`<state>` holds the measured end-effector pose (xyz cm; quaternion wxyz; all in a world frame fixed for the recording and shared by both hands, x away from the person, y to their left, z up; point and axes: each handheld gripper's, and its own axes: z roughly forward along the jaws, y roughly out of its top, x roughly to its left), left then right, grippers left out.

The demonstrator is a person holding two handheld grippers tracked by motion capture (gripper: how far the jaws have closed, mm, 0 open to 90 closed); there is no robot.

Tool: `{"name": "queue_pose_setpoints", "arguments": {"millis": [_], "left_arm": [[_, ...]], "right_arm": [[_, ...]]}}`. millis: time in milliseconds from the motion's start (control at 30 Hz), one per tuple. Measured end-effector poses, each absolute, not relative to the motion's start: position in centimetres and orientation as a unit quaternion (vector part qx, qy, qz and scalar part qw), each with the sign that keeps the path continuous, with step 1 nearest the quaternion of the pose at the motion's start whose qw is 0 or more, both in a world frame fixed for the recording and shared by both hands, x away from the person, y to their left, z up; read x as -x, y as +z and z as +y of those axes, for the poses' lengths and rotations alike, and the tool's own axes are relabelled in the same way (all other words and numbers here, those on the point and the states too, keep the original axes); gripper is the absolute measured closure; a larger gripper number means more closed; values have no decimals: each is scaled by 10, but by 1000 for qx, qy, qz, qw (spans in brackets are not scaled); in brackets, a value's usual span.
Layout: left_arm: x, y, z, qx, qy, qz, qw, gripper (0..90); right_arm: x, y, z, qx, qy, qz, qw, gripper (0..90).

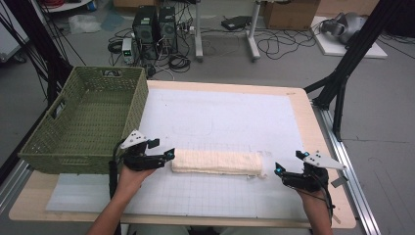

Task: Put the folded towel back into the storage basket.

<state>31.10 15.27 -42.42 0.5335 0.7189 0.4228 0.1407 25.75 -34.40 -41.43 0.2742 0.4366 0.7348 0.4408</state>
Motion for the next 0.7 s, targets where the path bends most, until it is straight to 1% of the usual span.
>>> {"name": "queue_pose_setpoints", "arguments": {"millis": [200,433,567,700], "left_arm": [[-314,-436,143,-740,137,426,502,254],[-315,-447,130,-774,141,422,450,309],[-313,-450,126,-792,132,410,433,360],[-310,-451,120,-807,139,394,418,372]], "right_arm": [[-259,-417,-342,-436,437,740,267,107],[-258,-417,-340,-433,438,742,265,107],[-258,-417,-339,-431,438,743,264,107],[-258,-418,-339,-431,436,745,261,107]]}}
